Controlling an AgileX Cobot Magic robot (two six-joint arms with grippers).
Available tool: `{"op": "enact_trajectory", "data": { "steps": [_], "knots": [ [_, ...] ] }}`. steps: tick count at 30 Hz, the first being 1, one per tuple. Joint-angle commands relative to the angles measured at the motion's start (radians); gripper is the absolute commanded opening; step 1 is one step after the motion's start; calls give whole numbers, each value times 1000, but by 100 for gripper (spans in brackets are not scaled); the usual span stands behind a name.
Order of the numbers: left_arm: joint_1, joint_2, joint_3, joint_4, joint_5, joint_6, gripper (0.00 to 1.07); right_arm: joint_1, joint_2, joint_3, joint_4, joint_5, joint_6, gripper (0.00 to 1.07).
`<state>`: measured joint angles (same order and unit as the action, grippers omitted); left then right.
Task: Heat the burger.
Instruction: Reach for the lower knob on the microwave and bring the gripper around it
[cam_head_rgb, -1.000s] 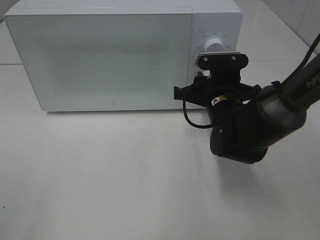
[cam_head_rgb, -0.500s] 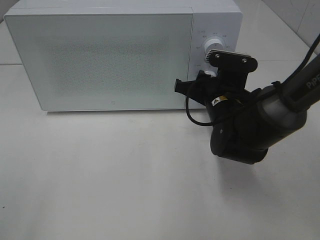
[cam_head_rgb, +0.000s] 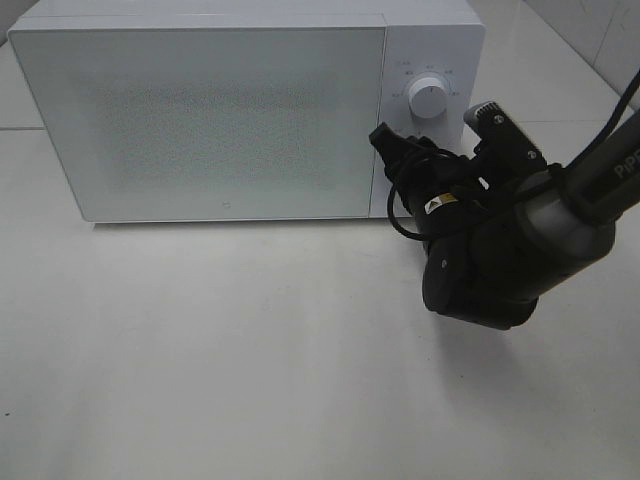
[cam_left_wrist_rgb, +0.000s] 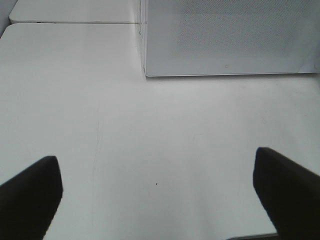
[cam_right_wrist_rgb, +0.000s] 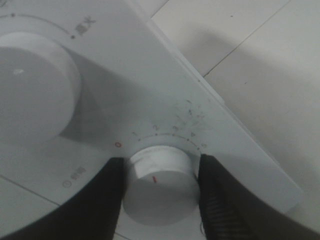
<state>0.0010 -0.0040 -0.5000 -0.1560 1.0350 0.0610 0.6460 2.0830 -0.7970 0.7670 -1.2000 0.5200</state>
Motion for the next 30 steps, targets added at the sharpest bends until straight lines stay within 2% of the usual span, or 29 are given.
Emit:
{"op": "enact_trajectory", "data": {
  "steps": [1,5,14,30],
  "knots": [
    [0,-23,4,-1,-10,-1,98,-5,0,-15,-52,27,201,13],
    [0,-23,4,-1,-10,-1,98,-5,0,-15,-52,-13,302,13],
    [0,-23,4,-1,-10,-1,98,-5,0,-15,-53,-114,299,13],
    [0,-23,4,-1,-10,-1,98,-5,0,-15,-49,-164,680,10]
  ]
}}
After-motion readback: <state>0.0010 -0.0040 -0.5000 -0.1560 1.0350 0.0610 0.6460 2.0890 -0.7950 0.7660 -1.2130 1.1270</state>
